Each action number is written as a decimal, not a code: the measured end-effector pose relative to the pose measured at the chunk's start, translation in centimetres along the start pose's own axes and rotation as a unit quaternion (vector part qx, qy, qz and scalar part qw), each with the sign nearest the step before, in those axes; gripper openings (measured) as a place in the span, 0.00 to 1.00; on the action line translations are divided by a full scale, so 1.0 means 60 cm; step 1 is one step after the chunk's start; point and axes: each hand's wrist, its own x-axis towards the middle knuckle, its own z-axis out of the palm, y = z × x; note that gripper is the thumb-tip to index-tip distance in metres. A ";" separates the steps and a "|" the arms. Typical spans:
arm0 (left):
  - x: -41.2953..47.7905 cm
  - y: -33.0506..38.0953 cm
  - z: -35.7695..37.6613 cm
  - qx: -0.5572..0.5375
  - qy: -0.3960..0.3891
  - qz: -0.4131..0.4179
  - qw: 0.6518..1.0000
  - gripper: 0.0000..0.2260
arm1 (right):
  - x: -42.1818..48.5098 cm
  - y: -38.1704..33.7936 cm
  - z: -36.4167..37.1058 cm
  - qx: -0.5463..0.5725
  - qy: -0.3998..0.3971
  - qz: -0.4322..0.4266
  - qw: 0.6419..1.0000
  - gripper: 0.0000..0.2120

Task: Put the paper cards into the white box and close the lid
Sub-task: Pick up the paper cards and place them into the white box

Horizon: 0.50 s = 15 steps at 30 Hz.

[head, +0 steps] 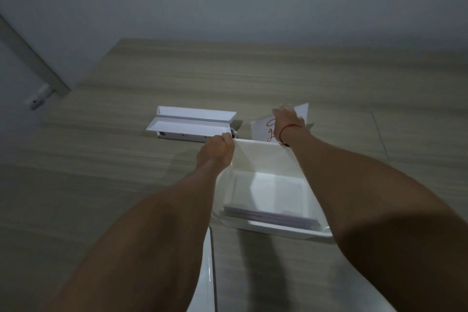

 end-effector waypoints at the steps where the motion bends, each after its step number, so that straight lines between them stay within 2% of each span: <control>1: -0.003 0.004 -0.003 -0.010 -0.004 -0.012 1.000 0.14 | 0.001 0.002 0.000 -0.009 0.006 -0.002 1.000 0.25; 5: -0.003 0.006 -0.003 0.000 -0.012 -0.005 1.000 0.13 | 0.004 0.021 -0.004 -0.079 0.075 -0.018 0.994 0.18; 8: 0.003 0.004 -0.004 0.014 -0.015 -0.018 1.000 0.14 | 0.005 0.045 -0.003 -0.122 0.076 0.015 0.990 0.16; 11: 0.005 0.008 -0.008 -0.017 -0.015 -0.043 0.999 0.22 | 0.004 0.061 0.006 -0.114 0.069 0.026 0.991 0.16; 15: 0.001 0.010 -0.003 -0.040 0.005 -0.042 0.998 0.17 | -0.011 0.054 -0.007 -0.092 0.087 -0.011 0.992 0.12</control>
